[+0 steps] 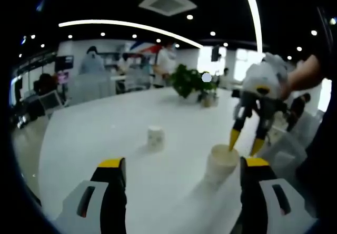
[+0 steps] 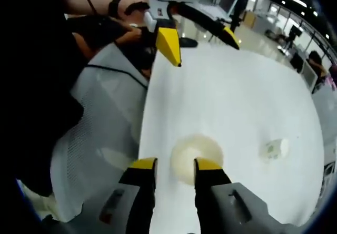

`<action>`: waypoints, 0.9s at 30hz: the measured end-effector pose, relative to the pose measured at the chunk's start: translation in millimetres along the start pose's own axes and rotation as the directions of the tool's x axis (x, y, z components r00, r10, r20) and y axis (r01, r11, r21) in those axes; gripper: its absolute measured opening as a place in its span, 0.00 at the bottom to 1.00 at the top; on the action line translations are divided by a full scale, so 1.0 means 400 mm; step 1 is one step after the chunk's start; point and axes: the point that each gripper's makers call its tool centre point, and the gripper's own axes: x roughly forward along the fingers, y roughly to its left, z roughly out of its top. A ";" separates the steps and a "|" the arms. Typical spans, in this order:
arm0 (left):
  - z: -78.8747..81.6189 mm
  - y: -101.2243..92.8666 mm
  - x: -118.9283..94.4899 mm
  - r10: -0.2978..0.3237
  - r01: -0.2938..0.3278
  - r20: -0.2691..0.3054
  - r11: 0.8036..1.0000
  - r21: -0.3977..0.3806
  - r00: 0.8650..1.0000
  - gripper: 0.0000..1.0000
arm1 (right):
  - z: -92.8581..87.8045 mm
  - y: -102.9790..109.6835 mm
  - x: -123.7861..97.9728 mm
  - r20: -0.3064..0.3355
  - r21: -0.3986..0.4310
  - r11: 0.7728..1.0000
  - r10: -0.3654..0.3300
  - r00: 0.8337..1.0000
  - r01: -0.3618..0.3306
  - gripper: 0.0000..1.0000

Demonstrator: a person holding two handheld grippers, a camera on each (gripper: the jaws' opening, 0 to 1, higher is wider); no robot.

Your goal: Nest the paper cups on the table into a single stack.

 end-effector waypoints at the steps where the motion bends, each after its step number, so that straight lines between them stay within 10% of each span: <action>1: 0.001 0.001 -0.001 0.001 -0.001 0.001 1.000 -0.003 1.000 0.88 | -0.001 -0.001 -0.002 0.003 0.005 1.000 -0.003 1.000 0.003 0.28; 18: 0.004 -0.003 0.004 -0.008 0.008 -0.008 1.000 0.005 1.000 0.88 | -0.013 -0.034 -0.051 0.107 0.147 0.984 -0.115 0.988 0.098 0.38; 27: 0.007 -0.002 0.004 -0.009 0.009 -0.009 1.000 0.010 1.000 0.88 | 0.000 -0.078 -0.095 0.214 0.263 0.952 -0.216 0.953 0.157 0.38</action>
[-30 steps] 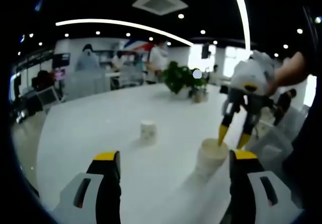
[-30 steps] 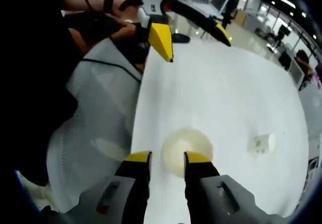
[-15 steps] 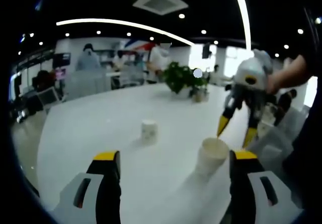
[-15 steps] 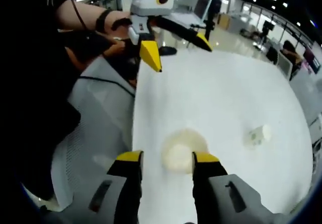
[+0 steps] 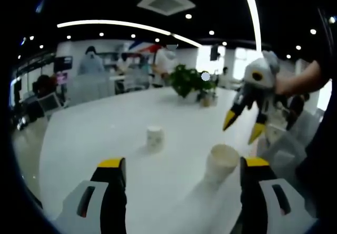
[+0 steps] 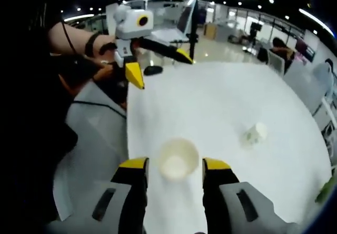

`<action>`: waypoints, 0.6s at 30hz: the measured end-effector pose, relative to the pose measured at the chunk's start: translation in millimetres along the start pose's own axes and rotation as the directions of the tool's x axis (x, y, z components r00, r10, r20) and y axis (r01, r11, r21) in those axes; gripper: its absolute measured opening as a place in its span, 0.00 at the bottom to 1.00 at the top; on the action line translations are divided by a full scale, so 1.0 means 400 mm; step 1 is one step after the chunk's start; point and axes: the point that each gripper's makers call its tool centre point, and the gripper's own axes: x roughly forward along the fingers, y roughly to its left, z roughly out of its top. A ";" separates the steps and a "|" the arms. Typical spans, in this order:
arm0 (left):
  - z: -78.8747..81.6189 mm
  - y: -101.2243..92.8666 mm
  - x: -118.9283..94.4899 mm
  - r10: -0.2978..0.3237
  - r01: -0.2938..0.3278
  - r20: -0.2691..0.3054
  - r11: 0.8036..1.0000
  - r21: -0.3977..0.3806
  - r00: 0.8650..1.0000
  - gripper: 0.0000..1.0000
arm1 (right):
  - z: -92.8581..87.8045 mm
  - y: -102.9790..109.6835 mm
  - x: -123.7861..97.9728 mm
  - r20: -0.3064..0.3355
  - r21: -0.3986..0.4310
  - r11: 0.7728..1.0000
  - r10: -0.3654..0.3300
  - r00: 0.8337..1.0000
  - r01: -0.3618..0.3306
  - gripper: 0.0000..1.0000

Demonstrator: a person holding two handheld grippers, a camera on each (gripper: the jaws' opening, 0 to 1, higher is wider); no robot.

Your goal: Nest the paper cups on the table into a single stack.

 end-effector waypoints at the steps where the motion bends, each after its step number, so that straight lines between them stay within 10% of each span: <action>1: 0.000 0.000 -0.001 0.000 0.000 -0.001 1.000 0.001 1.000 0.88 | 0.005 -0.009 -0.005 0.019 0.008 1.000 -0.020 1.000 0.020 0.37; 11: 0.001 0.003 -0.003 0.005 -0.005 -0.001 1.000 -0.001 1.000 0.87 | 0.023 -0.078 -0.055 0.161 0.177 0.975 -0.160 0.974 0.130 0.38; 18: -0.001 0.003 -0.004 0.006 -0.006 -0.003 1.000 -0.001 1.000 0.87 | -0.001 -0.130 -0.095 0.254 0.396 0.906 -0.263 0.931 0.148 0.40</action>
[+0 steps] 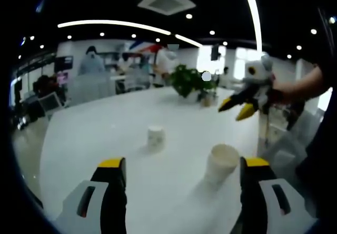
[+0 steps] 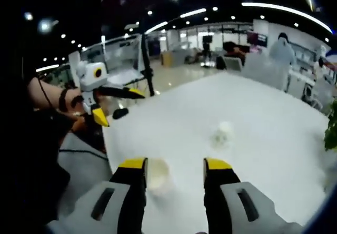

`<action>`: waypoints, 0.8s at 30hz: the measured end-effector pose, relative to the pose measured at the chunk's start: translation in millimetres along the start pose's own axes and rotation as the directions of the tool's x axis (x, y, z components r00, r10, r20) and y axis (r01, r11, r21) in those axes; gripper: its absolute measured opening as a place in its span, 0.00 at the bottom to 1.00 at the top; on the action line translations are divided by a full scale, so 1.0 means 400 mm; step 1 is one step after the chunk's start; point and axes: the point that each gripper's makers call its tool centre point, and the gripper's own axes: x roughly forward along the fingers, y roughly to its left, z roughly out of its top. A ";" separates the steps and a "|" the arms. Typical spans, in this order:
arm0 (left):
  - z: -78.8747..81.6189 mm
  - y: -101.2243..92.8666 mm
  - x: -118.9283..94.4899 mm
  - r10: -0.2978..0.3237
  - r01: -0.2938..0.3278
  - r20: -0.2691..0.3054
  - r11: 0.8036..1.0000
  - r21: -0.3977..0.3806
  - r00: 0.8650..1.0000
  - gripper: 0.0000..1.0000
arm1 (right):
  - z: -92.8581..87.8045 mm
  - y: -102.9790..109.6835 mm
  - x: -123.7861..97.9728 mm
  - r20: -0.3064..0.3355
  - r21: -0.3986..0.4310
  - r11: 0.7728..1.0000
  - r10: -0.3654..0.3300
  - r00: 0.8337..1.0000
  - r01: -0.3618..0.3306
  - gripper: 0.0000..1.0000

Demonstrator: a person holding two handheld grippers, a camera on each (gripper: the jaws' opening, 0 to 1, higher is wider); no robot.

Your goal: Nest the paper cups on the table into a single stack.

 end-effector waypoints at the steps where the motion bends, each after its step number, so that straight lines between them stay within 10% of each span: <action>1: -0.001 0.000 0.000 0.000 0.000 -0.002 1.000 0.000 1.000 0.87 | -0.001 -0.006 -0.004 0.008 0.016 1.000 -0.009 1.000 0.009 0.40; 24: -0.004 -0.003 -0.002 0.005 -0.005 -0.007 1.000 -0.005 1.000 0.87 | -0.056 -0.101 -0.042 0.060 0.222 0.965 -0.153 0.986 0.136 0.74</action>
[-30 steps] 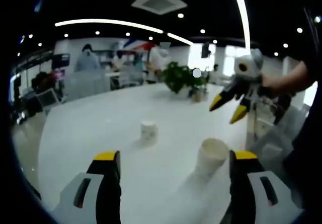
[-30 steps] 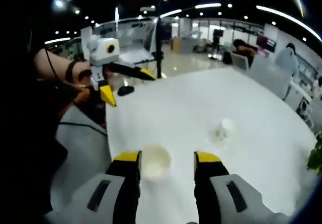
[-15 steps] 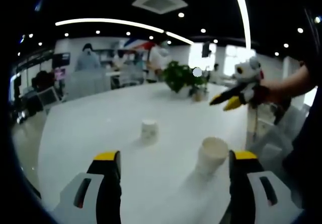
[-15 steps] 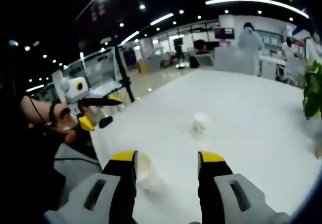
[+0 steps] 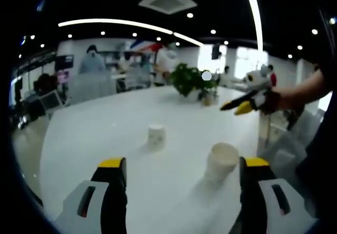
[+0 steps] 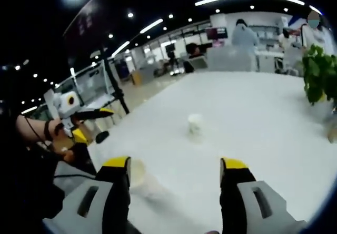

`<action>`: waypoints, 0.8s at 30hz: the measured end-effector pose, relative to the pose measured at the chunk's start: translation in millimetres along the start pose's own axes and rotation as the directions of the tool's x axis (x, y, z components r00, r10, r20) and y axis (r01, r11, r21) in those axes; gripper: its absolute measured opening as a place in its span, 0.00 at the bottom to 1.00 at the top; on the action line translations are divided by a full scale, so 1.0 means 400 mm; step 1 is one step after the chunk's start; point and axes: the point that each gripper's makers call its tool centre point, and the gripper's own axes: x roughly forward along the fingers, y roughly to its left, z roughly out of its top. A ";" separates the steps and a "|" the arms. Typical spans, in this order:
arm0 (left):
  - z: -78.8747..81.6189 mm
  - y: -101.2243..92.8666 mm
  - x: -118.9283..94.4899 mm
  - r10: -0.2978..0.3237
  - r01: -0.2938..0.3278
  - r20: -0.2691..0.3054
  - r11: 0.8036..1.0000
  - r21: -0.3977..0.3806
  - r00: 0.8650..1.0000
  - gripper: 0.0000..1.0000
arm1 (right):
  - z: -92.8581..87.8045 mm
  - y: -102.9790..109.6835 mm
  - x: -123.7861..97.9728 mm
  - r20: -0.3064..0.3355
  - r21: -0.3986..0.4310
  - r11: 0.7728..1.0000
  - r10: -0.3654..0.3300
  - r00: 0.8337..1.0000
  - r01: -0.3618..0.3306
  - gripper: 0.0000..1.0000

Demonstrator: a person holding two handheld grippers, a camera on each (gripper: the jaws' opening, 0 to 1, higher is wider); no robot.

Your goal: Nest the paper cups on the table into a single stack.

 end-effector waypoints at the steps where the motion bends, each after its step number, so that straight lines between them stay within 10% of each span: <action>1: 0.000 0.000 0.000 0.000 0.000 0.000 1.000 -0.002 1.000 0.87 | -0.002 -0.005 0.001 0.001 0.012 1.000 -0.006 1.000 0.006 0.77; 9: -0.003 -0.001 -0.002 0.002 -0.002 0.000 1.000 -0.005 1.000 0.87 | 0.005 -0.014 0.004 0.031 0.060 0.998 -0.033 0.999 0.031 1.00; 24: -0.001 0.002 0.002 0.002 -0.002 0.007 1.000 -0.010 1.000 0.87 | 0.000 -0.027 0.004 0.028 0.046 0.998 -0.052 0.998 0.051 1.00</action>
